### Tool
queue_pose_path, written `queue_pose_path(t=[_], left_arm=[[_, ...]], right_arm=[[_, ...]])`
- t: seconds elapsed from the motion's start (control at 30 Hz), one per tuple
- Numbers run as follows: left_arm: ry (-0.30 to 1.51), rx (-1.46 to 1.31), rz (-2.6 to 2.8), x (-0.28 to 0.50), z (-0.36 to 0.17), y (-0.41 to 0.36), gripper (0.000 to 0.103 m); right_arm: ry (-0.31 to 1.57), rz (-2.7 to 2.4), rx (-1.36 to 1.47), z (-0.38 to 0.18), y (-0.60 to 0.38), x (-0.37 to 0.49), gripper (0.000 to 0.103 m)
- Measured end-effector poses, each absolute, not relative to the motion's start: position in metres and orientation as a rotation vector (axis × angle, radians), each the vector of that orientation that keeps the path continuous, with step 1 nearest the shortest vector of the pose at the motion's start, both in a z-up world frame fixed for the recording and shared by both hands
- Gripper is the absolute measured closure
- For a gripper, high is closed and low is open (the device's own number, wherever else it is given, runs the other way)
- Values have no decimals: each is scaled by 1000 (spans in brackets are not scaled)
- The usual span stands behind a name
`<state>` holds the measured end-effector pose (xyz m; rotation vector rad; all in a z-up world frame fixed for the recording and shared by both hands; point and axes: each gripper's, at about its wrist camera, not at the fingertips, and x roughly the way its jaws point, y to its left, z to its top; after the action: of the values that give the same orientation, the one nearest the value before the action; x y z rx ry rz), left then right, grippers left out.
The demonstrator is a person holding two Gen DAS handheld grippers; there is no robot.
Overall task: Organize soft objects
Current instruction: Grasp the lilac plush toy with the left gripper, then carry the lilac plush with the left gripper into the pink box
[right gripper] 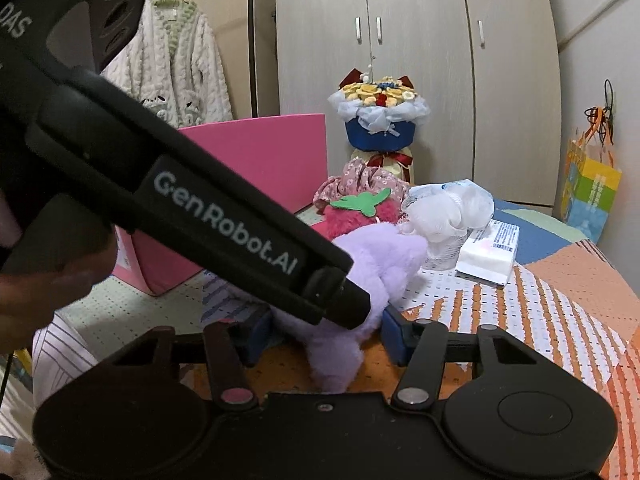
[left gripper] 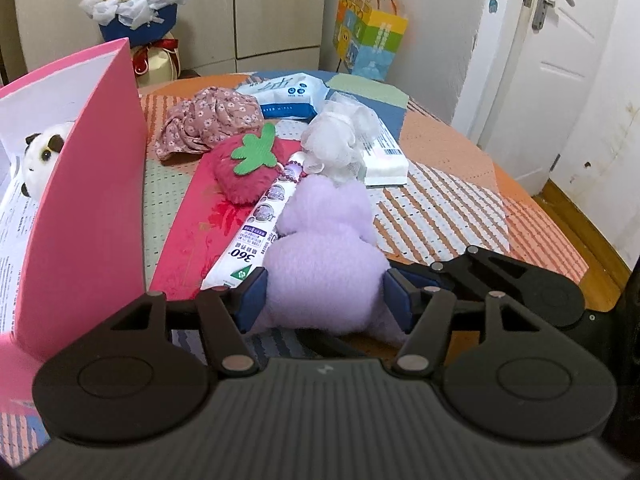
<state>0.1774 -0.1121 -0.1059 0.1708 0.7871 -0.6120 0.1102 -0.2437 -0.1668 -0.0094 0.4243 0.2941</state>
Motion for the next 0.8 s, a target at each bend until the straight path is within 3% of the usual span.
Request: queue_pose_path(t=[0.23, 0.8], left_arm=[[786, 220, -619, 162, -99, -114, 43], [920, 174, -717, 110, -47, -77, 45]], right_arm=[[433, 287, -43, -158, -241, 101, 49], [614, 453, -46, -88, -240, 61, 49]])
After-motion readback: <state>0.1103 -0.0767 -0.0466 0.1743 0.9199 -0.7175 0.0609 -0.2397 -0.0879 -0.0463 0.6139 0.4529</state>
